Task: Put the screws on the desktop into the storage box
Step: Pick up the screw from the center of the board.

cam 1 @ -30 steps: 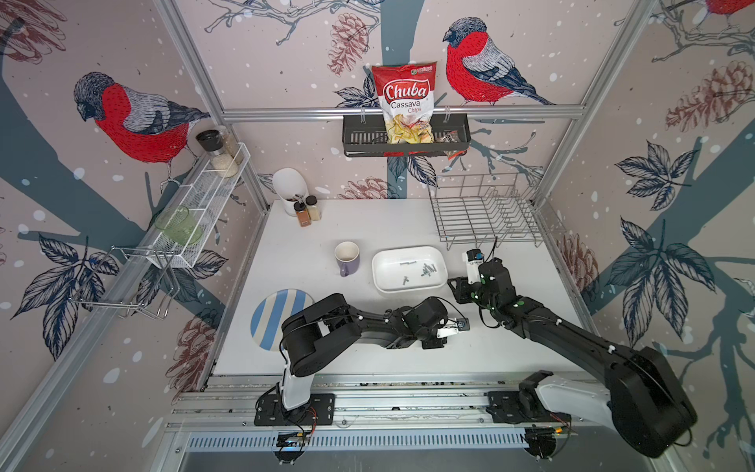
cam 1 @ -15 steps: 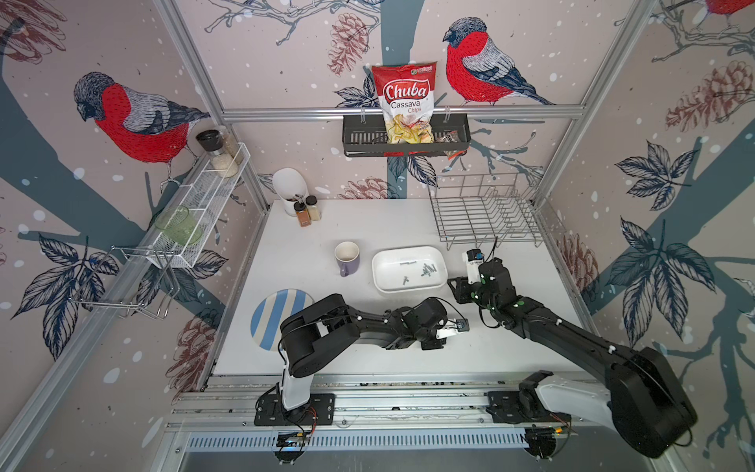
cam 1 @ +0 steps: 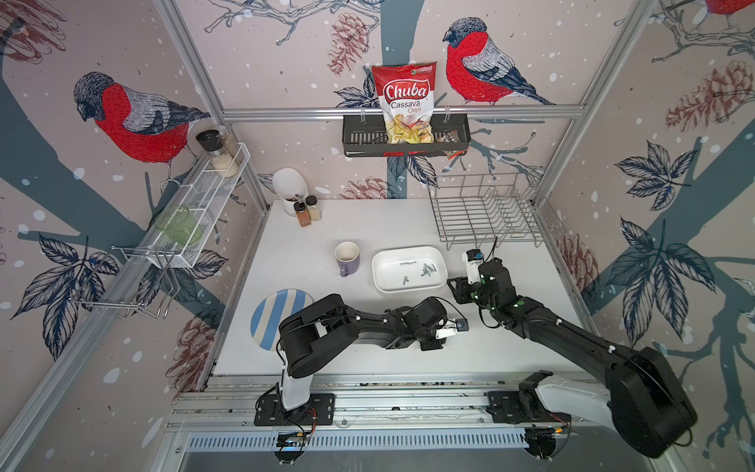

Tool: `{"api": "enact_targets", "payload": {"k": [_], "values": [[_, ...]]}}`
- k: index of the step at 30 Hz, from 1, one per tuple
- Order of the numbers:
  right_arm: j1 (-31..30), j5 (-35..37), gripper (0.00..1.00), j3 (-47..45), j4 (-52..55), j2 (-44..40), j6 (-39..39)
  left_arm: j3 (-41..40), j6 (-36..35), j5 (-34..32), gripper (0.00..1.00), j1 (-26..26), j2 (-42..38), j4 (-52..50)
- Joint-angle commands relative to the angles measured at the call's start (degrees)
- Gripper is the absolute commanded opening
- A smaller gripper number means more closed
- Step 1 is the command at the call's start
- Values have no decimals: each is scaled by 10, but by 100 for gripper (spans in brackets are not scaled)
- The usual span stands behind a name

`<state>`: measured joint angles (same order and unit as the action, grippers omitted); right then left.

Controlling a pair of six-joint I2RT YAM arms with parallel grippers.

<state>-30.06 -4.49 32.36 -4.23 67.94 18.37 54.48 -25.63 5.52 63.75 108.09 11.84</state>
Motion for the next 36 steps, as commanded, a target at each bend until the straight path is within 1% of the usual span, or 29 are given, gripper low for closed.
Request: {"api": "enact_targets", "payload": {"k": [1,5,9,12,13,14,23,26,31,33,36], "values": [[-1,-1,38,4,-9,1,1,7,5,-5,22,-1,4,-30],[-1,0,38,4,-9,0,2,15,7,-8,16,-1,9,-42],[-1,3,38,3,-9,-1,3,19,10,-10,14,-1,14,-47],[1,4,38,3,-8,-2,3,21,11,-11,10,-1,15,-51],[1,4,38,2,-9,-3,4,21,10,-10,6,-1,15,-53],[2,5,38,2,-9,-3,4,23,9,-8,4,-1,16,-54],[4,4,38,-1,-9,-9,5,24,15,-7,0,-1,12,-62],[8,3,38,-3,-12,-10,7,23,19,-1,2,-1,8,-64],[9,2,38,-4,-11,-9,8,21,20,2,13,-1,4,-64],[9,1,38,-4,-11,-10,8,23,22,1,16,-1,5,-68],[10,1,38,-5,-13,-12,9,24,26,3,17,-1,6,-72]]}}
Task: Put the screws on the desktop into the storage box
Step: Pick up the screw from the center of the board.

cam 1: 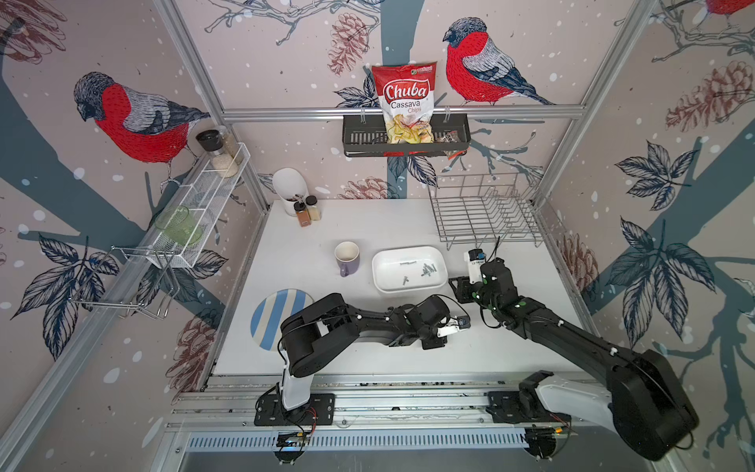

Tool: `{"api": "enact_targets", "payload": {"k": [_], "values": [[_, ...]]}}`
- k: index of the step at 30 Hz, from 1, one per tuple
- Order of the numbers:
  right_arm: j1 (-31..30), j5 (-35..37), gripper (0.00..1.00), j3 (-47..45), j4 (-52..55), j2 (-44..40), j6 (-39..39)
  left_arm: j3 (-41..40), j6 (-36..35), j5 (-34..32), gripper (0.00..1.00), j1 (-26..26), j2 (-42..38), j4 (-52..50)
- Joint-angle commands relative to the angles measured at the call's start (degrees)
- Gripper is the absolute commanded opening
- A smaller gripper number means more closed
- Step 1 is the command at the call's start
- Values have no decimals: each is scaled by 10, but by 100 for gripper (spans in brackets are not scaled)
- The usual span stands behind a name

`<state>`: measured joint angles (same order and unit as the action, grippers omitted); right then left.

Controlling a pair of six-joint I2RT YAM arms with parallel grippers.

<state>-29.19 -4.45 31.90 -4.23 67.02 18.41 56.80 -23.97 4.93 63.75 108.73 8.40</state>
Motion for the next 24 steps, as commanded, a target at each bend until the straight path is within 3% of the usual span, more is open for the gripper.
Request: {"api": "enact_targets", "payload": {"k": [1,9,19,24], "values": [[2,1,38,-1,-13,-3,8,1,10,9,17,-1,1,-38],[2,-2,38,-1,-10,-6,7,26,18,0,19,-1,16,-72],[2,1,39,-3,-10,-13,7,27,14,-1,1,-1,14,-85],[5,-1,39,-6,-12,-16,8,27,13,-2,0,-1,14,-87]]}}
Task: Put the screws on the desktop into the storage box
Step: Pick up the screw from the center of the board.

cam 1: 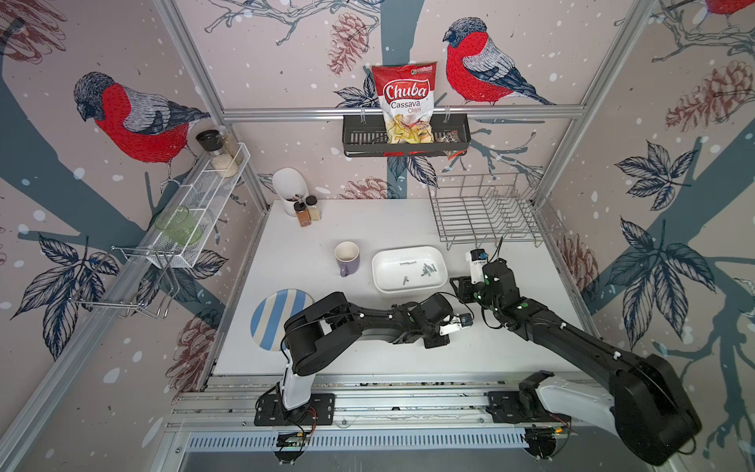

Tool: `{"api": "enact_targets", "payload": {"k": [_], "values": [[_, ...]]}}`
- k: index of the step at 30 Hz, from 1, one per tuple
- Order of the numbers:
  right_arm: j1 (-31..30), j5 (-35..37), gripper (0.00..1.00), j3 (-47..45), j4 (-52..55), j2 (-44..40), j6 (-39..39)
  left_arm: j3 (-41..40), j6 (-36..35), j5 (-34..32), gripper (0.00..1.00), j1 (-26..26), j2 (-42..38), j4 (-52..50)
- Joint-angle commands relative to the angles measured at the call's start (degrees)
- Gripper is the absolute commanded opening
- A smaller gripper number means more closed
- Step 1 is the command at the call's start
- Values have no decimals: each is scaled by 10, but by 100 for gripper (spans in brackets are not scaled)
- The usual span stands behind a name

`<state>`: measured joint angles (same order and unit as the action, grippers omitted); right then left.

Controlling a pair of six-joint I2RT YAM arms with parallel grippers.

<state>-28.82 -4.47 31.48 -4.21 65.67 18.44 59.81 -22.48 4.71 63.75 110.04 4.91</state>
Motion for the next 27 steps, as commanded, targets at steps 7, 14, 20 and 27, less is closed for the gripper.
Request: {"api": "enact_targets", "payload": {"k": [7,14,20,27], "values": [[3,-2,40,-2,-10,-8,7,1,2,-12,7,-1,3,-62],[12,0,42,0,-3,-17,13,19,7,-21,10,-1,18,-89],[20,1,43,10,3,-19,14,20,10,-37,13,-1,8,-109],[23,3,43,10,5,-20,13,42,20,-47,16,-1,18,-159]]}}
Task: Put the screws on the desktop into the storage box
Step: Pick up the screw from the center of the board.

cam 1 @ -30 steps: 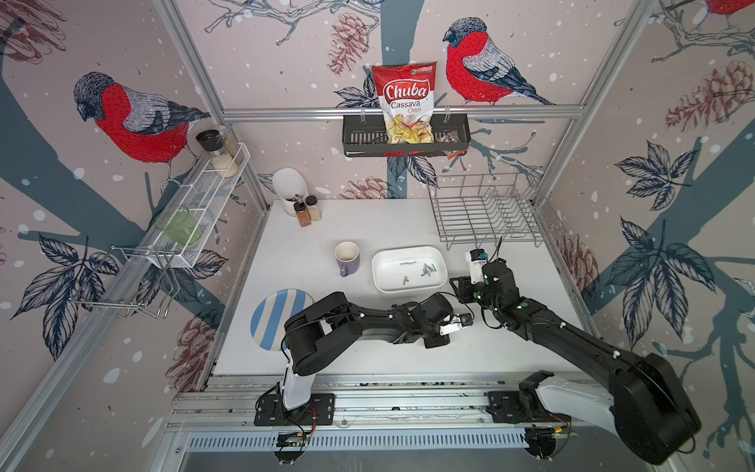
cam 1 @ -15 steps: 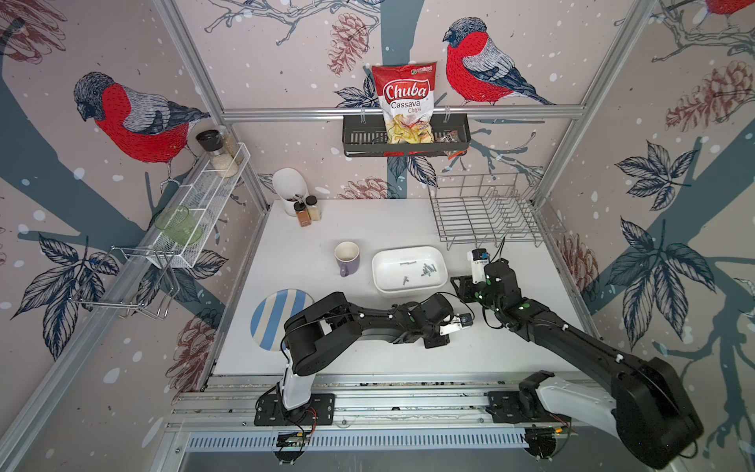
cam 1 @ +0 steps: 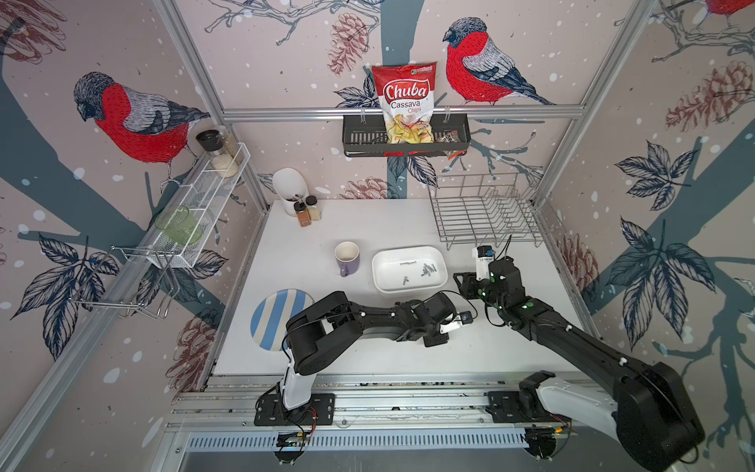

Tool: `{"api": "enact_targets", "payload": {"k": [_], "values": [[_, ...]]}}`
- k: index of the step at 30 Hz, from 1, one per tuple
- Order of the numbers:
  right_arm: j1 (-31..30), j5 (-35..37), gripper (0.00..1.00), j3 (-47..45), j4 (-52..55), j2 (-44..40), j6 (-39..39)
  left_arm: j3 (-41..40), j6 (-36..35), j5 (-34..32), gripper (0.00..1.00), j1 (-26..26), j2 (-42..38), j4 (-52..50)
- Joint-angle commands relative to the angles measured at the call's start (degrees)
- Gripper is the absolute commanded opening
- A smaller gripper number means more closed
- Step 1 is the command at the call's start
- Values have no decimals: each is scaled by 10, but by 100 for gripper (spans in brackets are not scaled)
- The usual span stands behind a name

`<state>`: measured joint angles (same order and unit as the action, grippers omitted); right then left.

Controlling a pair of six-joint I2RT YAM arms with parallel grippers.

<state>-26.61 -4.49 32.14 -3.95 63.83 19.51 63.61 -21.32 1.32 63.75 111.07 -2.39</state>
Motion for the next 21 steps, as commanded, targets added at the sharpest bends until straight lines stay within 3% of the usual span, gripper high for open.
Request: {"api": "enact_targets", "payload": {"k": [1,5,14,21], "values": [[1,3,43,4,2,-2,3,5,11,-14,16,-1,9,-87],[1,3,43,6,2,2,1,24,15,-14,15,-3,25,-121],[1,0,43,4,4,-11,1,28,10,-4,0,-3,27,-135],[2,-3,43,3,7,-18,2,25,7,-3,0,-3,19,-139]]}}
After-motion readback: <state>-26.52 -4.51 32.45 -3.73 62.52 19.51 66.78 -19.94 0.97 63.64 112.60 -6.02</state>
